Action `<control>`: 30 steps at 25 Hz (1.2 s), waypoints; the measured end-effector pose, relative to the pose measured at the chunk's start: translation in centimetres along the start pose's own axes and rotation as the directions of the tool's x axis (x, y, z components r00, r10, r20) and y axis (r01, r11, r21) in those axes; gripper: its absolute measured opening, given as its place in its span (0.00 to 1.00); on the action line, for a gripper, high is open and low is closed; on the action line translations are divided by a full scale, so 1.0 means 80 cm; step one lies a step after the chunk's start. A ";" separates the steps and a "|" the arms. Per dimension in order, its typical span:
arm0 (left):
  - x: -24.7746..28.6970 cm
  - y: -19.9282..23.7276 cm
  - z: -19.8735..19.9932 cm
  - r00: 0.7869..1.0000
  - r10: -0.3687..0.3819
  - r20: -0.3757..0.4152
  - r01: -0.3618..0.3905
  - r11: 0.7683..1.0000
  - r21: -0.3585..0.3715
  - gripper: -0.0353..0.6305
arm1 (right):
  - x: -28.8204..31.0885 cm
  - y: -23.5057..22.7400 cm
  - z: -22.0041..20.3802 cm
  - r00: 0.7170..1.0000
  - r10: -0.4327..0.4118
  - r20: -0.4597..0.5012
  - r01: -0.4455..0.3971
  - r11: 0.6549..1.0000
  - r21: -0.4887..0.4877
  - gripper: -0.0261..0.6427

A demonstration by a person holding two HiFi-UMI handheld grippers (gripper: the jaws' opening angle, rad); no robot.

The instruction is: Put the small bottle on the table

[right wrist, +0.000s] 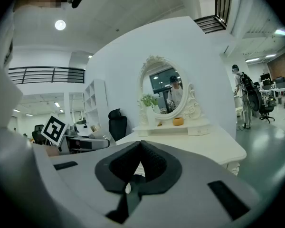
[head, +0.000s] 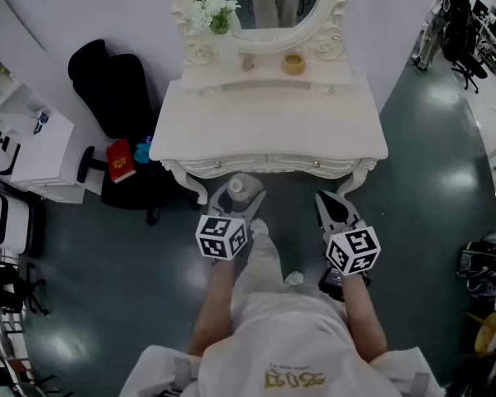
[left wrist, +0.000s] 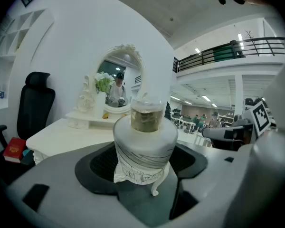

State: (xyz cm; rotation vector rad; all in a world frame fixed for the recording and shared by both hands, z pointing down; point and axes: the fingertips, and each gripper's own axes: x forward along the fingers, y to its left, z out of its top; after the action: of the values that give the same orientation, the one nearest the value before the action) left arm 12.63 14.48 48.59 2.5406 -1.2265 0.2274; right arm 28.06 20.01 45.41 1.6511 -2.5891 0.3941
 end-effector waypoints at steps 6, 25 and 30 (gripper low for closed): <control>-0.016 0.020 0.001 0.999 0.040 -0.007 -0.040 0.999 0.003 0.57 | -0.002 0.008 -0.003 1.000 0.008 -0.002 -0.008 1.000 -0.002 0.06; 0.003 0.188 0.034 0.992 0.129 -0.015 -0.129 0.991 -0.026 0.57 | 0.166 0.007 -0.001 0.999 -0.002 -0.053 0.003 1.000 0.021 0.06; 0.043 0.282 0.062 0.993 0.111 -0.035 -0.113 0.993 -0.034 0.57 | 0.265 0.023 0.016 0.996 -0.022 -0.082 0.022 1.000 0.000 0.06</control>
State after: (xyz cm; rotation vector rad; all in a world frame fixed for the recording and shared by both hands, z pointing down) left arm -2.88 -2.96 49.52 2.4312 -1.3502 0.2690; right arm 17.43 1.69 47.52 1.6262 -2.5105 0.4511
